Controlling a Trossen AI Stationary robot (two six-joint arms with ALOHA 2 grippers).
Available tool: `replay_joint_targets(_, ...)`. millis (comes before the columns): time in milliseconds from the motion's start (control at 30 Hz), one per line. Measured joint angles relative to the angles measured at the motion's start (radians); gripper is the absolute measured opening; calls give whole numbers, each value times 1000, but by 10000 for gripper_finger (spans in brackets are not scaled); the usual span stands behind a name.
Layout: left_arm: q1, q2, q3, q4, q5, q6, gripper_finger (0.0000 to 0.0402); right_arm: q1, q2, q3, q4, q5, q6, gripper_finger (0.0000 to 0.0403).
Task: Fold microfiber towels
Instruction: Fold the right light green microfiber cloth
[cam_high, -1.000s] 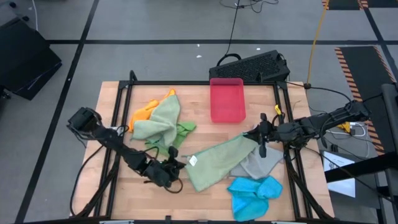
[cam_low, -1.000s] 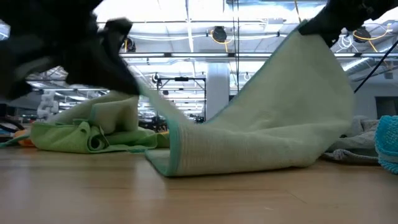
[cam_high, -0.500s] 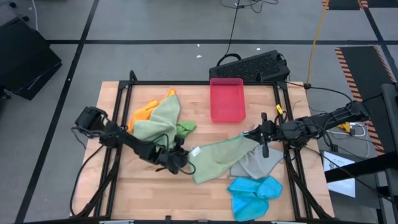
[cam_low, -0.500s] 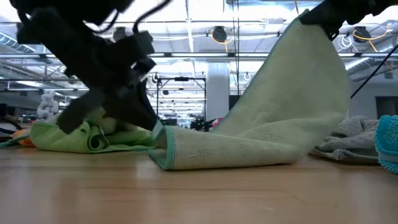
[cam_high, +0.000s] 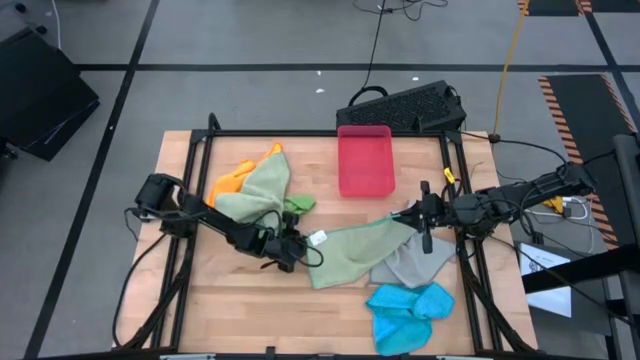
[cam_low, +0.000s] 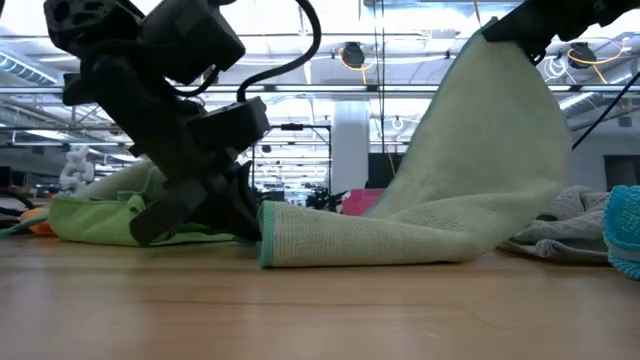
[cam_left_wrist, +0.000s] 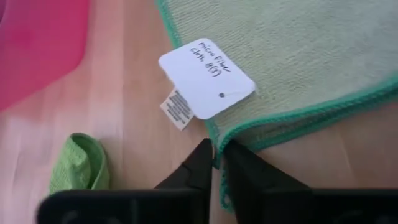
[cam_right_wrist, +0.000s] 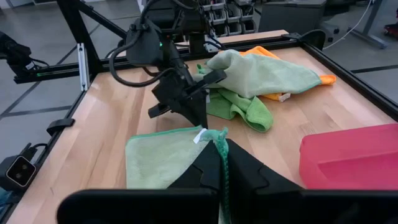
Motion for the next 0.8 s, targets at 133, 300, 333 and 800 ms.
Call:
replay_joint_targets(133,-19,-29,-3,-28,-22,-26,101,0,2,0,-2,0,0,2)
replay_joint_targets(300,-51,-107,-4,-74,-8,-24,163,0,2,0,-4,0,0,2)
replay_joint_targets(333,-55,-119,-2,-95,-9,-28,173,0,2,0,-4,0,0,2)
replay_joint_targets(800,-117,-225,-8,-118,60,-126,157,0,15,0,6,2,-1,2)
